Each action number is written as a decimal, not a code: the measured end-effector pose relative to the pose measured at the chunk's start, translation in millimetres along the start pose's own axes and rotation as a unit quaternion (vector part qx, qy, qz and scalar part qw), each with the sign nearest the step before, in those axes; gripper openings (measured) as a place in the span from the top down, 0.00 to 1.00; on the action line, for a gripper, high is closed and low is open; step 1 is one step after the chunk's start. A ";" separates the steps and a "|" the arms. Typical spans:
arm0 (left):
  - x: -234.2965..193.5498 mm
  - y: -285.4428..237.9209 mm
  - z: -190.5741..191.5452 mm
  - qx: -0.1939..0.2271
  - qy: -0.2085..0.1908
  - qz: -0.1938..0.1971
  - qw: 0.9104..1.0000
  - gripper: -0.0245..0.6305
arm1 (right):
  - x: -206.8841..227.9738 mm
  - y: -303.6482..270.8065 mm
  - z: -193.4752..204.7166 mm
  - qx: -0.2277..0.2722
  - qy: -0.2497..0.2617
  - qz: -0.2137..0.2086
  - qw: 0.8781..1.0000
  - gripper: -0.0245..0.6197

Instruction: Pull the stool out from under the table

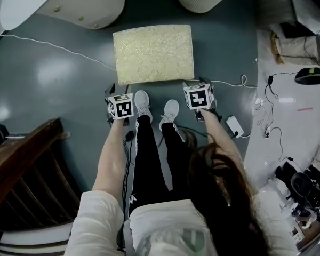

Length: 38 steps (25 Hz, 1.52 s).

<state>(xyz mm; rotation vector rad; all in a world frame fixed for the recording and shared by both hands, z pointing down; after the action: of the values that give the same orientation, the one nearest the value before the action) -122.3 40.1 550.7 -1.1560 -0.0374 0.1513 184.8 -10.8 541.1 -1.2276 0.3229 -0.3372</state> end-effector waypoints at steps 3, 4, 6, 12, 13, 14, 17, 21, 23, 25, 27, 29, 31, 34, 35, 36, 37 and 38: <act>6.5 42.3 -37.5 0.035 0.030 0.003 0.999 0.55 | 3.6 48.8 -27.4 0.019 -0.007 0.000 1.000 0.52; 11.1 59.9 -53.9 0.057 0.047 0.007 0.997 0.55 | 3.7 69.8 -38.7 0.034 -0.012 -0.003 0.999 0.52; 24.5 100.8 -90.9 0.106 0.071 0.021 0.992 0.55 | 2.6 119.5 -65.0 0.078 -0.014 -0.009 0.997 0.52; 73.4 204.0 -195.2 0.249 0.070 0.070 0.963 0.55 | 14.4 261.7 -122.4 0.197 0.017 0.012 0.980 0.52; 76.5 224.7 -208.7 0.273 0.072 0.075 0.956 0.55 | 13.4 280.1 -131.4 0.214 0.027 0.013 0.976 0.52; 80.2 246.3 -222.1 0.298 0.071 0.081 0.949 0.55 | 12.7 297.4 -140.4 0.230 0.037 0.012 0.972 0.52; 99.3 312.8 -260.5 0.365 0.042 0.102 0.924 0.55 | 17.1 348.7 -166.0 0.291 0.042 0.007 0.956 0.52; 123.6 404.1 -301.0 0.439 -0.013 0.103 0.893 0.55 | 26.1 429.2 -195.7 0.397 0.017 0.006 0.918 0.52; 129.0 444.4 -313.1 0.466 -0.038 0.092 0.879 0.57 | 25.0 469.1 -207.0 0.451 0.003 0.001 0.892 0.52; 132.3 476.3 -318.9 0.487 -0.063 0.079 0.867 0.60 | 21.6 502.1 -212.8 0.498 -0.009 -0.003 0.867 0.52; 138.0 502.2 -320.1 0.508 -0.082 0.069 0.854 0.63 | 19.8 526.7 -211.3 0.532 -0.026 -0.009 0.846 0.52; 146.8 523.5 -320.0 0.530 -0.093 0.063 0.841 0.66 | 19.9 544.3 -207.5 0.556 -0.038 -0.017 0.830 0.52; 155.1 538.9 -318.5 0.551 -0.095 0.058 0.827 0.71 | 19.6 555.8 -203.9 0.575 -0.037 -0.024 0.817 0.54; 160.8 548.3 -306.5 0.572 -0.098 0.034 0.813 0.88 | 17.9 561.0 -193.5 0.588 -0.035 -0.023 0.808 0.63; 160.9 547.8 -301.3 0.575 -0.098 0.025 0.812 0.89 | 17.5 560.3 -189.5 0.589 -0.038 -0.020 0.807 0.64; 160.8 546.5 -296.0 0.574 -0.097 0.019 0.813 0.89 | 17.6 558.8 -185.2 0.589 -0.043 -0.016 0.807 0.68; 161.1 544.8 -290.7 0.573 -0.095 0.016 0.814 0.90 | 18.4 556.8 -180.2 0.588 -0.048 -0.012 0.808 0.72; 161.9 543.2 -285.7 0.572 -0.091 0.015 0.815 0.90 | 20.2 554.6 -174.7 0.586 -0.055 -0.008 0.809 0.78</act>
<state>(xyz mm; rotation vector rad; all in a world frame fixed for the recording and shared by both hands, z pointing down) 14.3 17.0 -68.7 0.0779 -0.0830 0.2608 172.9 -2.8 -40.5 -0.0152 -0.0381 -0.3820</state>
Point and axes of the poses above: the fingertips, and each gripper's own axes: y backward along the fingers, x to its right, z out of its underside, the point moved 3 cm from there along y, backward along the fingers, and after that the axes turned 8 degrees about z, right-handed, at the moved point
